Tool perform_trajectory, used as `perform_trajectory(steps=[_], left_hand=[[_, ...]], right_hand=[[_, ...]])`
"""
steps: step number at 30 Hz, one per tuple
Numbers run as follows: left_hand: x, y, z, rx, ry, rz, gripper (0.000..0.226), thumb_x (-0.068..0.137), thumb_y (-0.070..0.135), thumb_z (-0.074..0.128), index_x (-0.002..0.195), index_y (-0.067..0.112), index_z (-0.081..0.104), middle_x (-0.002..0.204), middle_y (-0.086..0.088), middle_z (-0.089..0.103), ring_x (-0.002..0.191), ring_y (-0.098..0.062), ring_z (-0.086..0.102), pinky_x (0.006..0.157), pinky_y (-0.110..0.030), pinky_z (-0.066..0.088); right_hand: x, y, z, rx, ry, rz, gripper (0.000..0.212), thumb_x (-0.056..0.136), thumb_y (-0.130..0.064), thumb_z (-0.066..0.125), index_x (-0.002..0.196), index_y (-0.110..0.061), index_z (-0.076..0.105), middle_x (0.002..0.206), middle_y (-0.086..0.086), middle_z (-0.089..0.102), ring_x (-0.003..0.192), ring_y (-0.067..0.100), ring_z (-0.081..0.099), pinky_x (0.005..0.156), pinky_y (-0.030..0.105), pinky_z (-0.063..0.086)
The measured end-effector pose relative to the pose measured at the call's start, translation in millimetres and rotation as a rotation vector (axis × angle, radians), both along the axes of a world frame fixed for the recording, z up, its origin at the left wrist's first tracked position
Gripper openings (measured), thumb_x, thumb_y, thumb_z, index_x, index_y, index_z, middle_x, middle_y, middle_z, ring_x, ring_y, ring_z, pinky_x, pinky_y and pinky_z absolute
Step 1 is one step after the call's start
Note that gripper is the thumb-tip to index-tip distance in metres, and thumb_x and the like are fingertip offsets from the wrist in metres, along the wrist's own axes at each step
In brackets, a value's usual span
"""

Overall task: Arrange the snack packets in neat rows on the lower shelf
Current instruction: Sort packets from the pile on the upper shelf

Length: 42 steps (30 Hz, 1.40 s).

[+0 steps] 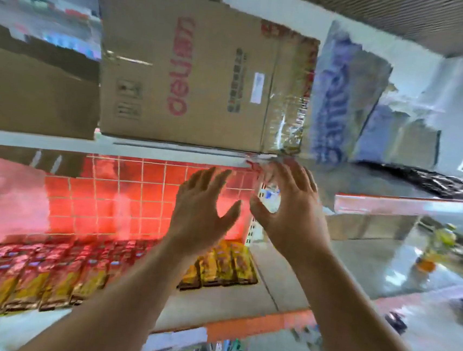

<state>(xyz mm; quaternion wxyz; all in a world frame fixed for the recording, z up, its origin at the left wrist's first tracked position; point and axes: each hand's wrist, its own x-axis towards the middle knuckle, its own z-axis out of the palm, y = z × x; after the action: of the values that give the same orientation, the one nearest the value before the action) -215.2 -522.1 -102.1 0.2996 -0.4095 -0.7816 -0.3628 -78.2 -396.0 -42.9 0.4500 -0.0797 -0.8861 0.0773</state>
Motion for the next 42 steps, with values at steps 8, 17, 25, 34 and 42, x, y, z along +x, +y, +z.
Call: perform_trajectory(steps=[8,17,25,34,42], left_hand=[[67.5,122.7,55.2,-0.043,0.051,-0.273,0.056,0.095,0.057,0.05,0.141,0.026,0.054,0.136,0.002,0.061,0.127,-0.019,0.052,0.109,-0.036,0.04],[34.7,226.0,96.9,-0.44,-0.335,-0.411,0.03,0.102,0.037,0.046,0.106,0.03,0.075,0.107,0.007,0.07,0.099,-0.017,0.064,0.087,-0.032,0.052],[-15.1,315.3,115.2,-0.711,-0.223,-0.521,0.028,0.095,0.044,0.062,0.122,0.042,0.068,0.122,0.013,0.064,0.106,-0.011,0.058,0.089,-0.03,0.048],[-30.7,376.1,157.1,-1.039,-0.098,-0.526,0.033,0.094,0.047,0.066,0.126,0.039,0.066,0.122,0.011,0.062,0.106,-0.014,0.062,0.097,-0.038,0.054],[-21.4,405.2,175.0,-1.175,-0.067,-0.53,0.038,0.097,0.049,0.063,0.133,0.037,0.063,0.127,0.011,0.061,0.113,-0.014,0.058,0.1,-0.034,0.049]], right_hand=[[78.3,118.9,28.4,-0.058,-0.036,-0.207,0.061,0.086,-0.038,0.072,0.141,-0.019,0.052,0.141,0.002,0.053,0.132,0.024,0.045,0.108,0.034,0.037],[58.1,226.4,17.5,-0.129,-0.366,-0.279,0.03,0.096,-0.049,0.057,0.107,-0.025,0.071,0.106,-0.002,0.069,0.096,0.023,0.064,0.083,0.036,0.051],[6.2,326.3,43.6,-0.218,-0.532,-0.284,0.008,0.087,-0.039,0.069,0.082,-0.033,0.069,0.084,-0.004,0.067,0.073,0.017,0.063,0.066,0.031,0.05],[-24.2,384.2,67.3,-0.293,-0.678,-0.281,0.008,0.089,-0.038,0.071,0.091,-0.03,0.073,0.095,-0.007,0.068,0.062,0.009,0.056,0.052,0.019,0.043],[-25.1,421.2,73.4,-0.334,-0.663,-0.249,0.008,0.09,-0.031,0.073,0.089,-0.023,0.073,0.099,0.0,0.071,0.065,0.008,0.054,0.049,0.009,0.038]])
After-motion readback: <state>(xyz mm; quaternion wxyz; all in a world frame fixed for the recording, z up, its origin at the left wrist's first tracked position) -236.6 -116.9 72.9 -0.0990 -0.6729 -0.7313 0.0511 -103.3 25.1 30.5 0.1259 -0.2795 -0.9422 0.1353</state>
